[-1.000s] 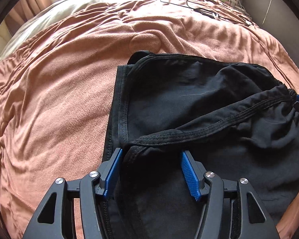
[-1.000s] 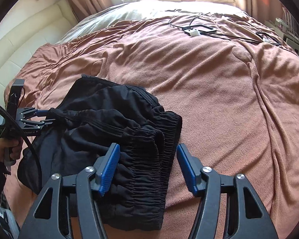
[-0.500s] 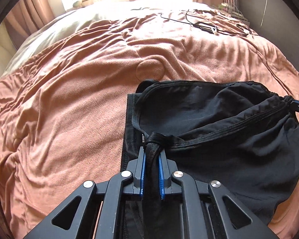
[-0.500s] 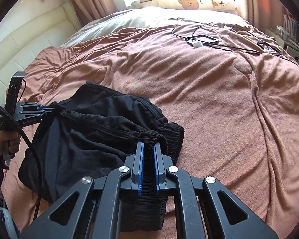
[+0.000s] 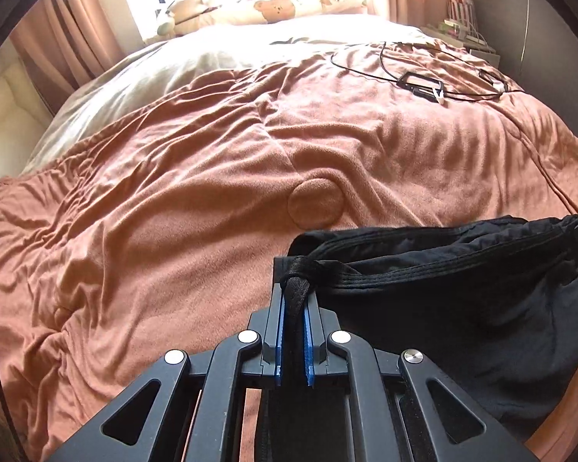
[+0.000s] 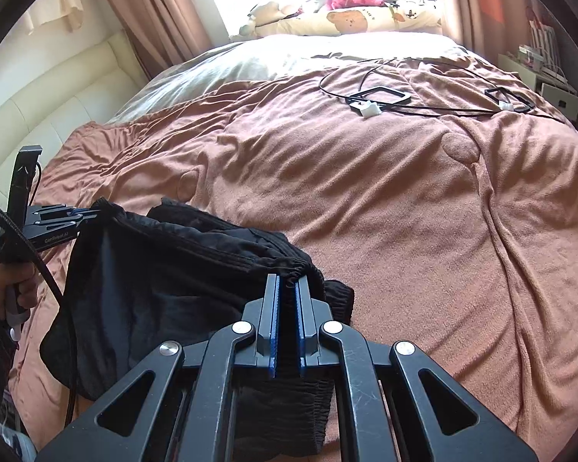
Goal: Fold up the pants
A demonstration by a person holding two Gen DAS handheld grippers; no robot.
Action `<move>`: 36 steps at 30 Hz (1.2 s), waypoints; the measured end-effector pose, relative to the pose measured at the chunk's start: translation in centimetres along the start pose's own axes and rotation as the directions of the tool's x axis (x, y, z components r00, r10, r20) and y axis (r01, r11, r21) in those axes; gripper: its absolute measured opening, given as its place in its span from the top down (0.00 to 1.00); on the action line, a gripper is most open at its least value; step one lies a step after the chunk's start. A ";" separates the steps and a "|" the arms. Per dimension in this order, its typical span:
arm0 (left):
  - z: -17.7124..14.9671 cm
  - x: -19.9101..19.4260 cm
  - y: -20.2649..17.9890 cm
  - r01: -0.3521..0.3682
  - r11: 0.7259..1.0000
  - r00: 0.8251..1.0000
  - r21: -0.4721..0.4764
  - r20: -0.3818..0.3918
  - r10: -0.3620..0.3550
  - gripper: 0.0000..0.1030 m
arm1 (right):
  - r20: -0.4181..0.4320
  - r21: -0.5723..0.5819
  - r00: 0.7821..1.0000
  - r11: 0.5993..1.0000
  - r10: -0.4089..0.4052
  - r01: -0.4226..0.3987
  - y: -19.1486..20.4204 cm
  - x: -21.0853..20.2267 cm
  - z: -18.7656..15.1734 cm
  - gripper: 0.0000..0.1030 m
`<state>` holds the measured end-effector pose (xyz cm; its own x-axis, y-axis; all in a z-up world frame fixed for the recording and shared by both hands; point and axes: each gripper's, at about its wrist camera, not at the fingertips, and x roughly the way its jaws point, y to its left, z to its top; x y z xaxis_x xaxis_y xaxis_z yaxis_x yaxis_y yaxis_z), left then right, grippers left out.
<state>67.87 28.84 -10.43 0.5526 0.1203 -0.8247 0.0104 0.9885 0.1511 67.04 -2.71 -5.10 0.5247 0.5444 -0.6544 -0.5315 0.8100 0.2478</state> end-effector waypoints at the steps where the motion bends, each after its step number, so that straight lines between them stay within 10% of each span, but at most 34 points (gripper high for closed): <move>1: 0.5 0.3 -0.1 -0.001 1.000 1.000 -0.001 0.000 0.001 0.92 | -0.002 0.008 1.000 1.000 -0.003 0.003 -0.2 0.2 0.1 0.96; 15: 3.6 7.0 -1.8 -0.014 1.000 0.998 0.012 -0.068 0.015 0.89 | -0.033 0.115 0.999 0.993 -0.026 0.030 -2.8 3.1 1.1 0.95; 21: 3.1 6.5 -1.6 0.002 0.999 0.996 -0.034 -0.086 -0.005 0.46 | -0.045 0.193 0.999 0.981 -0.002 0.011 -4.0 2.1 1.1 0.45; 36: -1.8 -1.3 1.8 0.014 0.993 0.996 -0.117 -0.081 -0.024 0.41 | -0.058 0.282 0.995 0.957 0.086 -0.067 -4.4 -1.4 -2.2 0.44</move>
<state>65.65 30.66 -10.05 0.4826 0.1039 -0.8696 -0.0796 0.9940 0.0746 67.16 -7.53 -6.81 0.4376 0.5989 -0.6707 -0.3566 0.8003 0.4820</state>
